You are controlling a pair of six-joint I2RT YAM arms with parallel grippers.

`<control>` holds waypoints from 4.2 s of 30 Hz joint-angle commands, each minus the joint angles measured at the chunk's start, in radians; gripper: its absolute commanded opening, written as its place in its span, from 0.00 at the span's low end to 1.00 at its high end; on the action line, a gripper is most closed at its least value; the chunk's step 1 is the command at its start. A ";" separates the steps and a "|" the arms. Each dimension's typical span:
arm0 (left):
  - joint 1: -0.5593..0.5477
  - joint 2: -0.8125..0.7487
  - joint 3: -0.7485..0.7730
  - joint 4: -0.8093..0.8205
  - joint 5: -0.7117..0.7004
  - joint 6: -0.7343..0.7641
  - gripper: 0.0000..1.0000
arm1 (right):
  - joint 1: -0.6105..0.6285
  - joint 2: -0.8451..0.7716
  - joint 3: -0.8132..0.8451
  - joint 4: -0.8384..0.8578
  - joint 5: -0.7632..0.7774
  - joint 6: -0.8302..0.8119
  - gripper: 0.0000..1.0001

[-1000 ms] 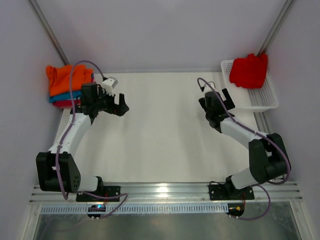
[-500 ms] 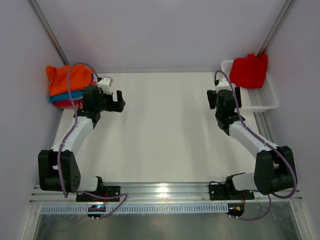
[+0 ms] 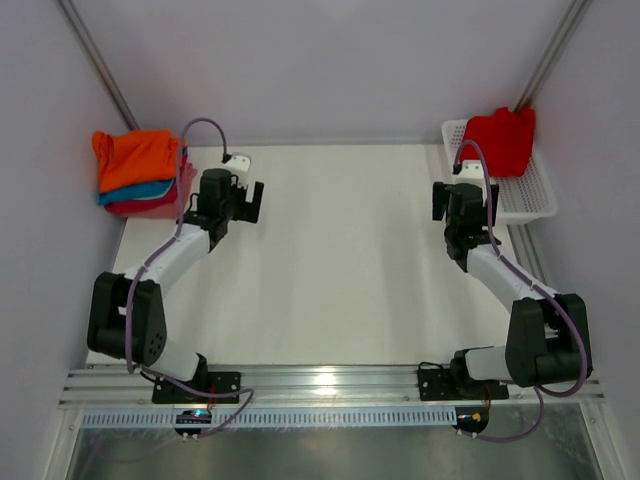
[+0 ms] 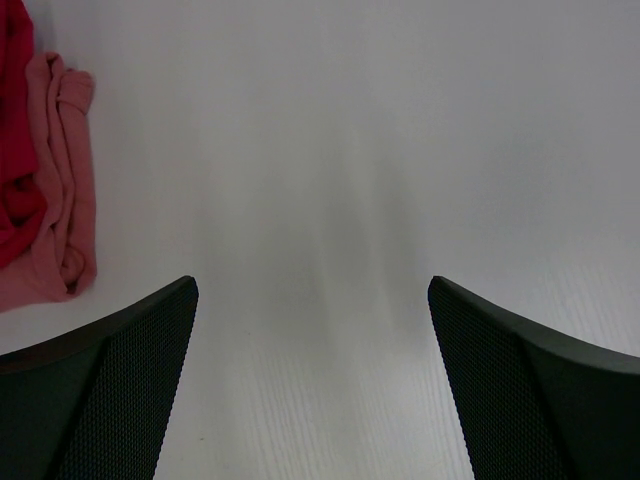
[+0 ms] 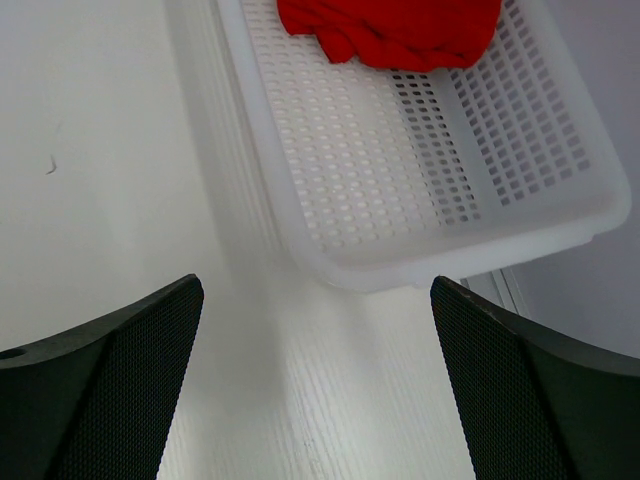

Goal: Fold and stack the t-shirts

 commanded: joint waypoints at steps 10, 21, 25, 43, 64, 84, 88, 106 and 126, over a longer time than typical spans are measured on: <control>-0.436 0.256 0.258 -0.078 -0.096 0.198 0.99 | -0.098 -0.013 -0.010 0.064 -0.069 0.082 1.00; -0.728 0.371 0.322 -0.133 -0.110 0.224 0.99 | -0.098 -0.018 -0.014 0.073 -0.084 0.067 0.99; -0.728 0.377 0.321 -0.155 -0.097 0.216 0.99 | -0.099 -0.015 -0.016 0.073 -0.089 0.067 0.99; -0.373 0.210 0.195 -0.081 -0.004 -0.027 0.99 | -0.100 -0.012 -0.045 0.092 -0.130 0.079 0.99; 0.253 -0.089 -0.146 0.114 0.504 -0.127 0.99 | -0.152 0.004 -0.147 0.182 -0.256 0.084 0.99; 0.442 -0.044 -0.418 0.522 0.502 -0.194 0.99 | -0.263 -0.067 -0.390 0.477 -0.494 0.075 0.99; 0.441 -0.051 -0.479 0.675 0.467 -0.247 0.99 | -0.263 -0.061 -0.382 0.472 -0.520 0.067 0.99; 0.298 0.017 -0.761 1.210 0.235 -0.179 0.99 | -0.240 -0.078 -0.404 0.489 -0.468 0.066 0.99; 0.298 0.005 -0.701 1.079 0.232 -0.173 0.99 | -0.201 -0.259 -0.615 0.676 -0.776 -0.086 1.00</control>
